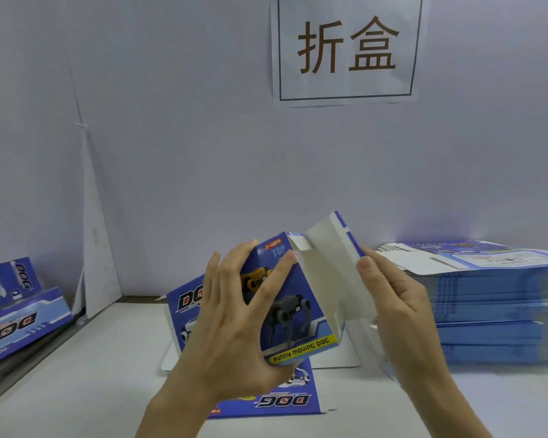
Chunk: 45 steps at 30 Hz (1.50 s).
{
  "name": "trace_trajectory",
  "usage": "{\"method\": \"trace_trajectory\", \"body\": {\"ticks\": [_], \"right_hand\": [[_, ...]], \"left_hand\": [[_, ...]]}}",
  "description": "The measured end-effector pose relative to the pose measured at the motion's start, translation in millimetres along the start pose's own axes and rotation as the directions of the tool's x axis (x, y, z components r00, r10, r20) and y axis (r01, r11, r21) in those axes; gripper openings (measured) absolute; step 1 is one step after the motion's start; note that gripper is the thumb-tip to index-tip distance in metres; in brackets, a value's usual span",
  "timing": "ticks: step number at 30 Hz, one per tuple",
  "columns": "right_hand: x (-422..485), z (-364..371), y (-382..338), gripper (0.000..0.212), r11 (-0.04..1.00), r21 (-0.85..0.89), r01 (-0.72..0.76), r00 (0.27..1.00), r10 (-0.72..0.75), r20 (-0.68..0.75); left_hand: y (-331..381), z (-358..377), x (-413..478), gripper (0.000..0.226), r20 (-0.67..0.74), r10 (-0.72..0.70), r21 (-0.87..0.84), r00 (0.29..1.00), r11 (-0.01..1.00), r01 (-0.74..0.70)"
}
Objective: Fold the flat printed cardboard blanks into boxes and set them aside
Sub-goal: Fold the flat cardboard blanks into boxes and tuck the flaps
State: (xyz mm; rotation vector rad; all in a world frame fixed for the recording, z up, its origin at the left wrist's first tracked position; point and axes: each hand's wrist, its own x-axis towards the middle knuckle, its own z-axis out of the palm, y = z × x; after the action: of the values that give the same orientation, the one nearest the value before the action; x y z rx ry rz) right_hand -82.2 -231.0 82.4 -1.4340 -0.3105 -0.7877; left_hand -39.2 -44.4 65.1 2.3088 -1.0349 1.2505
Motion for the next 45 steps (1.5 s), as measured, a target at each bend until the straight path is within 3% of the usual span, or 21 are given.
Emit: {"method": "trace_trajectory", "body": {"ticks": [4, 14, 19, 24, 27, 30, 34, 36, 37, 39, 41, 42, 45], "right_hand": [[-7.7, 11.7, 1.9, 0.032, 0.999, -0.034, 0.024, 0.982, -0.018, 0.186], [-14.6, 19.2, 6.9, 0.034, 0.989, -0.141, 0.052, 0.981, -0.024, 0.191], [-14.4, 15.4, 7.3, 0.048, 0.975, -0.211, 0.070, 0.952, -0.002, 0.306], [-10.0, 4.3, 9.9, 0.061, 0.968, -0.241, 0.075, 0.879, 0.050, 0.474], [-5.6, -1.5, 11.7, 0.057, 0.977, -0.191, 0.100, 0.919, -0.018, 0.393], [-0.5, -11.6, 12.7, 0.041, 0.986, -0.135, 0.094, 0.969, -0.060, 0.241], [6.3, -27.7, 4.0, 0.021, 0.997, -0.001, 0.076, 0.989, -0.076, 0.130], [7.4, -29.0, -1.5, 0.016, 0.995, 0.084, 0.052, 0.987, -0.065, 0.150], [7.1, -26.6, -3.8, 0.016, 0.992, 0.125, 0.026, 0.981, -0.049, 0.189], [5.3, -17.9, -4.7, 0.036, 0.983, 0.173, -0.061, 0.965, 0.013, 0.263], [2.8, -8.9, -3.6, 0.057, 0.977, 0.178, -0.116, 0.964, 0.068, 0.257], [1.3, -5.2, -3.1, 0.056, 0.979, 0.173, -0.112, 0.969, 0.068, 0.239], [-5.1, 1.7, -3.0, 0.029, 0.969, 0.238, -0.073, 0.975, 0.019, 0.220]], "left_hand": [[4.2, 3.1, 1.3, 0.118, -0.012, -0.025, 0.041, 1.000, 0.999, 0.025], [8.7, 1.9, 1.7, 0.119, -0.032, -0.019, 0.070, 0.999, 0.997, 0.021], [11.8, -2.2, -0.6, 0.117, -0.037, -0.094, -0.011, 0.995, 0.996, 0.094], [12.3, -1.0, -1.7, 0.117, -0.007, -0.114, -0.025, 0.993, 0.993, 0.114], [19.4, 2.6, -2.3, 0.120, 0.061, -0.157, -0.131, 0.986, 0.978, 0.164], [21.0, 0.3, 2.0, 0.112, 0.203, -0.244, -0.398, 0.948, 0.864, 0.307], [2.1, -16.5, 7.5, 0.073, 0.153, -0.330, -0.667, 0.931, 0.661, 0.344], [-3.0, -25.0, 6.6, 0.066, 0.193, -0.309, -0.765, 0.931, 0.546, 0.340], [-2.6, -27.3, 5.9, 0.069, 0.254, -0.273, -0.816, 0.928, 0.454, 0.357], [1.4, -27.7, 5.3, 0.073, 0.366, -0.219, -0.893, 0.904, 0.189, 0.407], [5.7, -25.6, 7.6, 0.063, 0.357, -0.280, -0.928, 0.891, 0.006, 0.373], [7.0, -24.4, 9.2, 0.059, 0.321, -0.335, -0.942, 0.886, -0.017, 0.335], [6.2, -23.5, 11.9, 0.053, 0.255, -0.441, -0.961, 0.860, -0.019, 0.275]]}}
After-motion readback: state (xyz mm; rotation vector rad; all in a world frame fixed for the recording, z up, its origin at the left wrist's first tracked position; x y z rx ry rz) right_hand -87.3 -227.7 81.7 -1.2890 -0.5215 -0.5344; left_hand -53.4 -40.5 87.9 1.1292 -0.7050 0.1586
